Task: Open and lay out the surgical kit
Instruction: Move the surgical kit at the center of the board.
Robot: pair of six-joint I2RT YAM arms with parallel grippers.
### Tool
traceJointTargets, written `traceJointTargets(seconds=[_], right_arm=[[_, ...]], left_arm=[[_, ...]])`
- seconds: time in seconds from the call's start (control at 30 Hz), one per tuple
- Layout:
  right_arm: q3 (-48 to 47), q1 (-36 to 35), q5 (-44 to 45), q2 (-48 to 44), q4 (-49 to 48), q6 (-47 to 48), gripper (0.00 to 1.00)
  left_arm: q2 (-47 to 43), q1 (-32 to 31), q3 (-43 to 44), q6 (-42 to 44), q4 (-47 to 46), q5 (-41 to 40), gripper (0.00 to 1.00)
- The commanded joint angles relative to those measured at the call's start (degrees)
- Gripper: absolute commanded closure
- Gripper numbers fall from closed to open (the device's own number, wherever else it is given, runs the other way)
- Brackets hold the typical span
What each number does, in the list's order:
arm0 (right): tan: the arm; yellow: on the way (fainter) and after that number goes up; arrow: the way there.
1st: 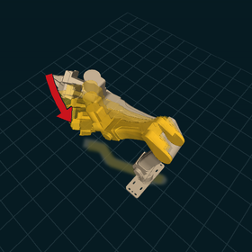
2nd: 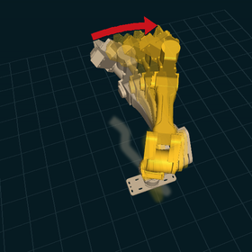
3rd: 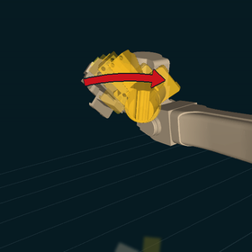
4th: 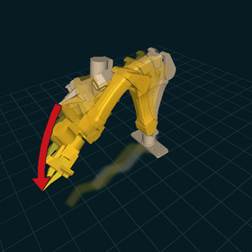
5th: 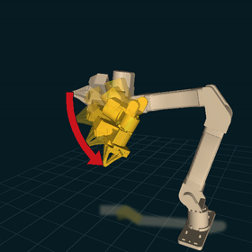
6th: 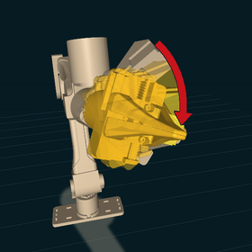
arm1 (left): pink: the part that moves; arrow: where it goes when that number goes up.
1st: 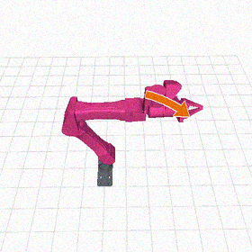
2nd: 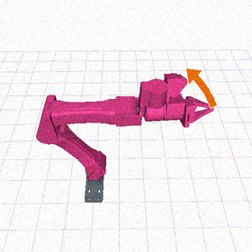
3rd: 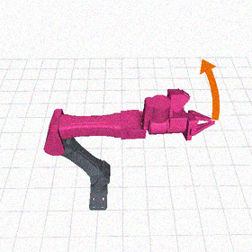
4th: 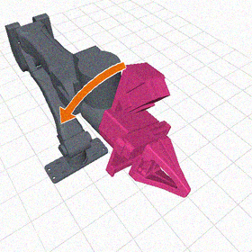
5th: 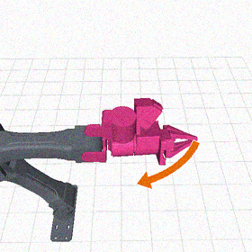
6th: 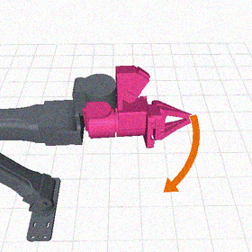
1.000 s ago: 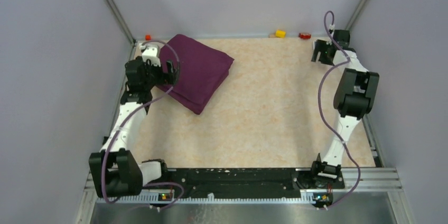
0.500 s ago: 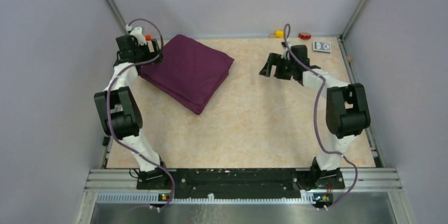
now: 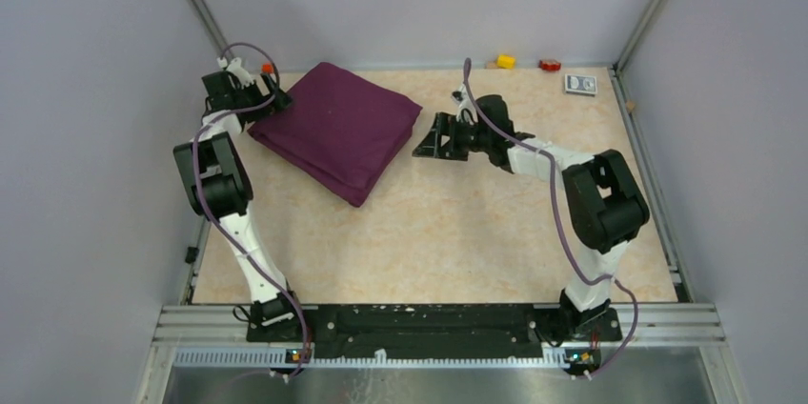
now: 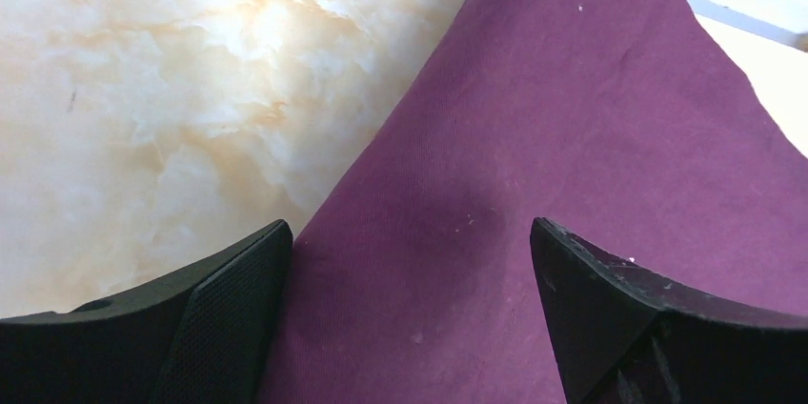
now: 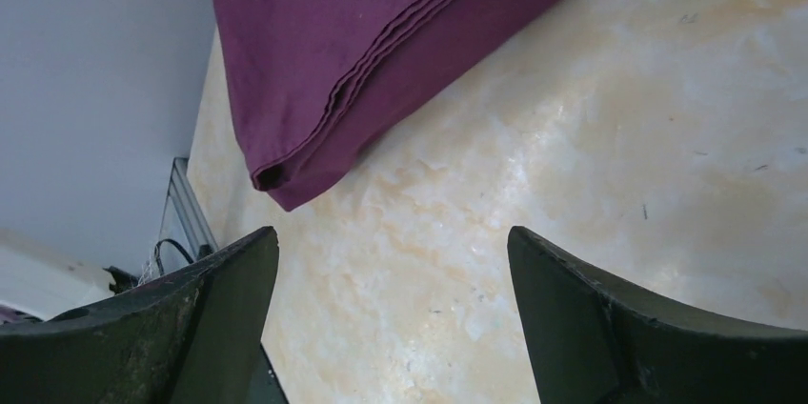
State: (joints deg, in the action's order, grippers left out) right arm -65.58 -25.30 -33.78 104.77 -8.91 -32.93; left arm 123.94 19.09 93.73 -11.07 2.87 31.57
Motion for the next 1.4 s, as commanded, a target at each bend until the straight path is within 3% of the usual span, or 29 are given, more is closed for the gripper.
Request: traceJointTargets(seconds=[0.0, 0.4, 0.67, 0.97, 1.17, 1.37], right_arm=[[-1.39, -0.28, -3.49, 0.48, -3.44, -1.5, 0.12], [0.93, 3.51, -4.06, -3.42, 0.24, 1.52, 0.12], [5.52, 10.44, 0.33, -8.42, 4.58, 8.36, 0.12], [3.23, 13.65, 5.51, -10.15, 6.63, 14.82, 0.11], [-2.42, 13.68, 6.98, -4.27, 8.73, 15.54, 0.11], [-6.46, 13.69, 2.79, 3.14, 8.72, 13.31, 0.11]], left_arm=[[1.85, 0.17, -0.04, -6.14, -4.51, 10.82, 0.01], [-7.18, -3.07, -22.59, -9.74, -12.64, 20.8, 0.06], [-16.82, -10.46, -34.5, -5.24, -9.46, 20.96, 0.01], [-18.64, -11.18, -33.48, -5.71, -10.94, 17.31, 0.01], [-18.04, -11.09, -31.43, -4.71, -12.0, 14.38, 0.01], [-15.48, -11.25, -29.54, -7.8, -16.47, 15.52, 0.01]])
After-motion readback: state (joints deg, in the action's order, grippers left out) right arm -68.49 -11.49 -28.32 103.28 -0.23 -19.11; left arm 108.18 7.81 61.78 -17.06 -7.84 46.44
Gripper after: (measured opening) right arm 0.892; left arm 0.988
